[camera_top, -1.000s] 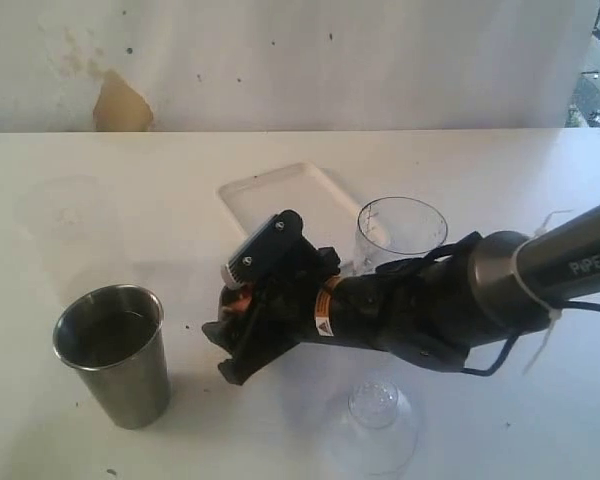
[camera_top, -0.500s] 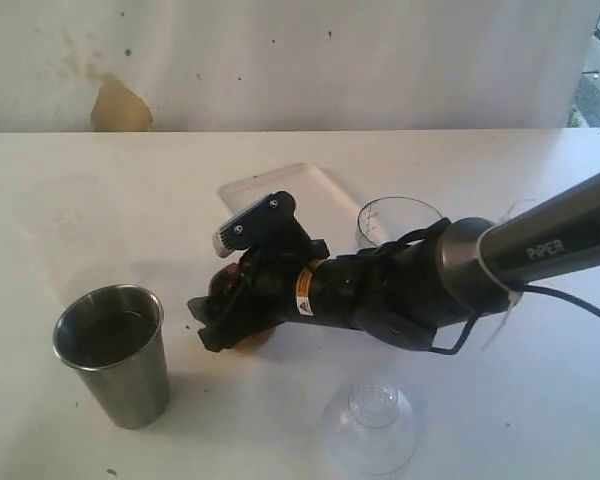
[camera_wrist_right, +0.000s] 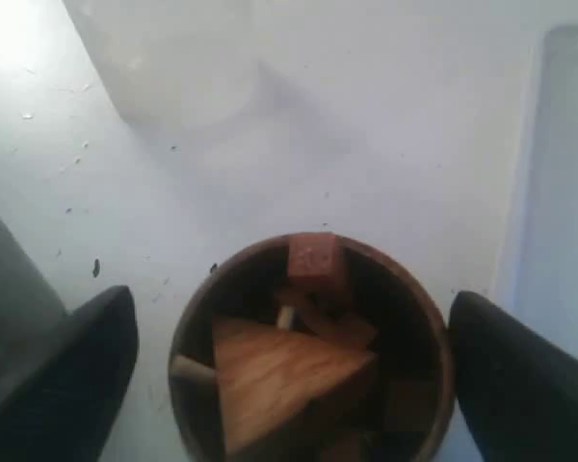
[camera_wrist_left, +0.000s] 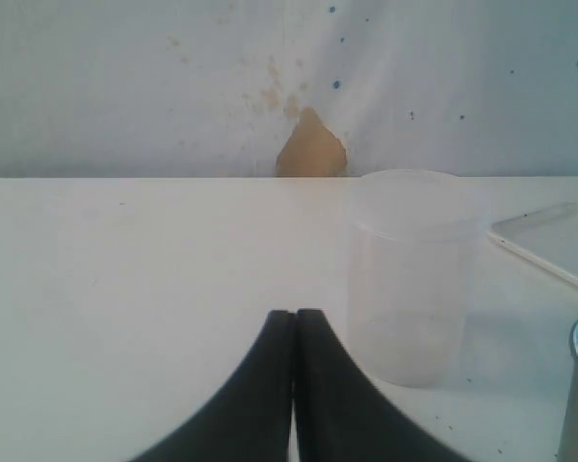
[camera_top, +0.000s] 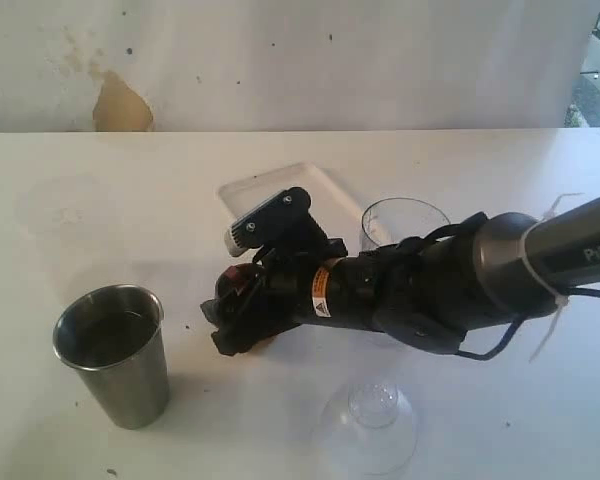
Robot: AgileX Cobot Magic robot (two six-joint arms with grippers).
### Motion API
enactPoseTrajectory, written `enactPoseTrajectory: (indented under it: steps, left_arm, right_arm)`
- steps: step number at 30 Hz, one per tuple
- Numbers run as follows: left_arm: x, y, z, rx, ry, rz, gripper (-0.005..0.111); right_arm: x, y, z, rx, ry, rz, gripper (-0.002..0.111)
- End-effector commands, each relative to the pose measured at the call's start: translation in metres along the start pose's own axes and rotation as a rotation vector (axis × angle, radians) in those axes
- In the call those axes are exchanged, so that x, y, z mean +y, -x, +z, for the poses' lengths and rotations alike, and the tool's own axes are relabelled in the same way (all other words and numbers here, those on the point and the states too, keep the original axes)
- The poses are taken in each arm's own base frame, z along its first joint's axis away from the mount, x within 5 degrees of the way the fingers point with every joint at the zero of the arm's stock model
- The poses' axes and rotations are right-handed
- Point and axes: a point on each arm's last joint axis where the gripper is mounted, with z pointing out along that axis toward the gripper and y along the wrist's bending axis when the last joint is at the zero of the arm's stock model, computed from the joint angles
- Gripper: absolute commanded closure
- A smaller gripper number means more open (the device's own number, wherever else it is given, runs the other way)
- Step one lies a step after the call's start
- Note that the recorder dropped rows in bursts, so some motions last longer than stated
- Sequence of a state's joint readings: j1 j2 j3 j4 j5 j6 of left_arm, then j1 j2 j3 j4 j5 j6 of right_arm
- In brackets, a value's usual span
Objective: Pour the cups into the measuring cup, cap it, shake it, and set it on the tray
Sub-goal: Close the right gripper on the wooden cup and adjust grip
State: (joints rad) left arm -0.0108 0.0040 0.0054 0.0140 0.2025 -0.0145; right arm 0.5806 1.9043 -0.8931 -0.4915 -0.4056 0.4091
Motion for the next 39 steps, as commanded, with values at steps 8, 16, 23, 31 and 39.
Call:
enactPoseTrajectory:
  steps: [8,16,23,31,39]
  left_arm:
    - [0.0,0.003,-0.001,-0.024,-0.003,-0.008,0.106]
    - [0.0,0.003,-0.001,-0.024,-0.003,-0.008,0.106]
    - [0.0,0.003,-0.001,-0.024,-0.003,-0.008,0.106]
    - [0.0,0.003,-0.001,-0.024,-0.003,-0.008,0.106]
    - [0.0,0.003,-0.001,-0.024,-0.003,-0.008,0.106]
  right_arm:
    - [0.006,-0.031,0.013,-0.082,0.072,0.011,0.028]
    - [0.006,-0.033,0.018,-0.132,0.076,-0.025,0.028]
    - [0.004,-0.045,0.026,-0.112,0.069,-0.001,0.028]
    - [0.003,-0.044,0.036,-0.14,0.077,0.0,0.028]
    - [0.0,-0.039,0.046,-0.145,0.071,-0.006,0.028]
